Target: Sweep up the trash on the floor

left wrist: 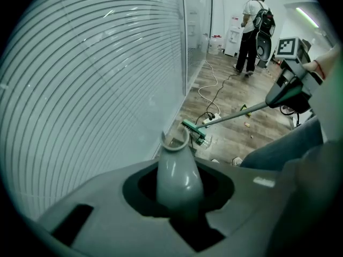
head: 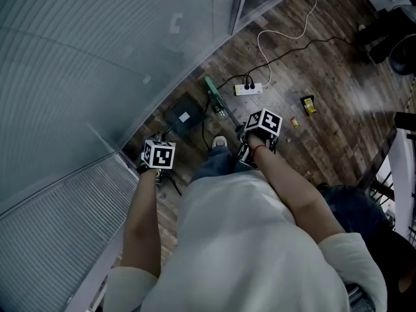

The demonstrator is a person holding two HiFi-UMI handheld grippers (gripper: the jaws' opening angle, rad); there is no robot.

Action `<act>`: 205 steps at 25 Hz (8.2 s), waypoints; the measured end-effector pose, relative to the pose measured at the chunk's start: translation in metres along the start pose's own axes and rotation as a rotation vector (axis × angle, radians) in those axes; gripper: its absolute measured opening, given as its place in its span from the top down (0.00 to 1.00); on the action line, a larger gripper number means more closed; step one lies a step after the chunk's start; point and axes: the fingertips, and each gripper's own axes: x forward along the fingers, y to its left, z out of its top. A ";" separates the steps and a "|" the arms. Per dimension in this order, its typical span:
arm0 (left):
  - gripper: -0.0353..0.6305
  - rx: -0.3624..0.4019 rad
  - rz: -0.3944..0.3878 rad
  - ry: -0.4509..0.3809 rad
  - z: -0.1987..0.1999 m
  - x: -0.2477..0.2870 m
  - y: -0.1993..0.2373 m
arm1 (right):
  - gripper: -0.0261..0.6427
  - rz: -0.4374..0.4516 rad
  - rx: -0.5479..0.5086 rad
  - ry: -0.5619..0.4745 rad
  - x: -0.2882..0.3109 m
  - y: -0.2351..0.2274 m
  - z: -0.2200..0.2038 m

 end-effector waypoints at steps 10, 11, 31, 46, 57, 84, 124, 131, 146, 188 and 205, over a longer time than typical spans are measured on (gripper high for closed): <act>0.81 -0.057 -0.008 0.005 -0.005 0.001 0.005 | 0.82 0.034 -0.052 0.076 0.012 0.036 -0.017; 0.81 -0.059 -0.007 0.004 -0.005 0.001 0.006 | 0.82 0.047 -0.062 0.089 0.012 0.041 -0.019; 0.81 -0.083 -0.001 0.005 -0.010 -0.005 0.005 | 0.82 0.110 -0.230 0.171 -0.015 0.050 -0.050; 0.81 -0.061 -0.002 0.000 -0.010 -0.007 -0.002 | 0.82 0.047 -0.022 0.018 -0.046 -0.029 -0.004; 0.81 -0.058 -0.011 -0.006 -0.014 -0.004 -0.004 | 0.82 -0.051 0.078 0.042 -0.012 -0.038 -0.019; 0.81 -0.151 -0.013 0.004 -0.020 -0.005 0.013 | 0.82 0.023 -0.183 0.263 0.013 0.048 -0.082; 0.81 0.132 -0.224 -0.102 0.068 -0.027 -0.096 | 0.82 0.243 0.496 -0.203 -0.122 -0.133 -0.052; 0.81 0.263 -0.280 -0.085 0.094 -0.021 -0.151 | 0.82 0.264 0.702 -0.309 -0.147 -0.193 -0.064; 0.81 0.463 -0.329 -0.076 0.125 -0.030 -0.303 | 0.82 0.222 0.923 -0.413 -0.203 -0.347 -0.100; 0.81 0.576 -0.304 -0.025 0.120 -0.008 -0.517 | 0.82 -0.010 0.730 -0.206 -0.184 -0.522 -0.113; 0.81 0.588 -0.292 -0.029 0.125 -0.011 -0.526 | 0.82 0.100 0.620 -0.086 -0.169 -0.488 -0.117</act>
